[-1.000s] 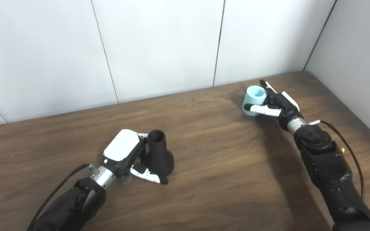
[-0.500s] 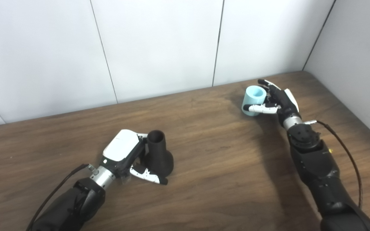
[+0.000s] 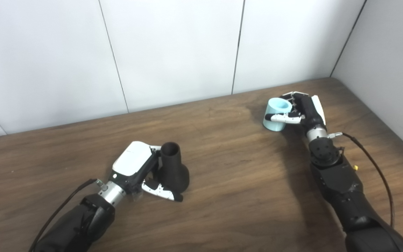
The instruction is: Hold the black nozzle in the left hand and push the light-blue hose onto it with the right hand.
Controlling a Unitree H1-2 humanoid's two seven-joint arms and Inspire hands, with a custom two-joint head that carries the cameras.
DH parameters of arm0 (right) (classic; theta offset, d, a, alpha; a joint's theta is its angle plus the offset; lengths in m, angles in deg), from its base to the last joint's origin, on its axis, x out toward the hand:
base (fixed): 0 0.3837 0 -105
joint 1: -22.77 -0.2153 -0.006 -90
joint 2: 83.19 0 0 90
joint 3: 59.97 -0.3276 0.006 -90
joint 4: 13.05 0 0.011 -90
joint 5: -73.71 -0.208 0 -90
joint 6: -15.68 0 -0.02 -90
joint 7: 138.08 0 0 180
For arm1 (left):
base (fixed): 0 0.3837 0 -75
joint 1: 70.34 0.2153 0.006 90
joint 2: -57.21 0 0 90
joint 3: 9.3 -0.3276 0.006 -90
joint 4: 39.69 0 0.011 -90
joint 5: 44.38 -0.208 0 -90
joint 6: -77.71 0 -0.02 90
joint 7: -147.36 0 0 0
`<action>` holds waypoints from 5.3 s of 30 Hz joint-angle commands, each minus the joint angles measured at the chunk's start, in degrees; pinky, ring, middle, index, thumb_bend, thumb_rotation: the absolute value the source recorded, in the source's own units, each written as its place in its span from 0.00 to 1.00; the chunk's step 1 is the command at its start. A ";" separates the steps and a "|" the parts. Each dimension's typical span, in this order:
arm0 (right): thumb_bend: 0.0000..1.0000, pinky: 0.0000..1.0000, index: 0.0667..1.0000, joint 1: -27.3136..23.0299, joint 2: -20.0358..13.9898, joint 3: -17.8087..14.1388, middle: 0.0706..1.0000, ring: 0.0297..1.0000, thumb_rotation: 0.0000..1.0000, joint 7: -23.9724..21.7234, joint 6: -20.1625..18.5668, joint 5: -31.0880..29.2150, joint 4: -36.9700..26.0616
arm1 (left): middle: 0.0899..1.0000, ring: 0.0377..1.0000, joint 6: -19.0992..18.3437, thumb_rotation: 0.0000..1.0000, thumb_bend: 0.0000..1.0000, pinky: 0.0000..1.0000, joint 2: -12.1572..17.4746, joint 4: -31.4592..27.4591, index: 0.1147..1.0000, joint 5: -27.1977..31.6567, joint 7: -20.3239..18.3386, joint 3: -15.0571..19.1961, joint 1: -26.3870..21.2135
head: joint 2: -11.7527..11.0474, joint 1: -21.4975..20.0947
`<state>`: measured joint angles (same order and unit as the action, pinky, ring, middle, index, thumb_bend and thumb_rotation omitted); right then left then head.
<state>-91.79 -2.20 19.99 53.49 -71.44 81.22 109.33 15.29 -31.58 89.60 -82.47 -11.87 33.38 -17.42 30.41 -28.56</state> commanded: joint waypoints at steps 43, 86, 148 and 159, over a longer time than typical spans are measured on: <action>0.52 0.32 0.45 -4.92 5.92 9.67 0.45 0.42 0.00 -17.74 -26.29 -1.60 -52.03 | 0.39 0.39 -2.46 0.00 0.50 0.31 -3.85 6.60 0.44 -5.01 -8.88 -4.64 11.92 | 4.78 18.15; 0.52 0.30 0.45 -1.98 22.94 6.57 0.44 0.42 0.00 -42.31 -29.80 21.38 -56.41 | 0.38 0.36 -3.67 0.00 0.50 0.31 -5.65 6.88 0.47 -6.40 -8.90 -3.77 11.96 | 8.08 23.01; 0.52 0.28 0.48 9.74 9.76 24.42 0.44 0.39 0.00 -37.56 -26.02 14.26 -52.15 | 0.39 0.38 -6.00 0.00 0.50 0.30 -4.83 2.59 0.44 -6.10 -12.73 -2.21 12.69 | 12.13 24.92; 0.52 0.31 0.47 10.13 7.53 27.96 0.45 0.40 0.00 -36.62 -27.41 14.39 -50.89 | 0.39 0.39 -6.12 0.00 0.50 0.29 -5.11 2.74 0.44 -5.58 -13.59 -2.14 12.91 | 12.21 24.81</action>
<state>-85.32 6.53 43.09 22.77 -97.00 96.77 55.72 13.11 -34.46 86.38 -84.43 -15.69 36.45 -15.15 42.54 -3.69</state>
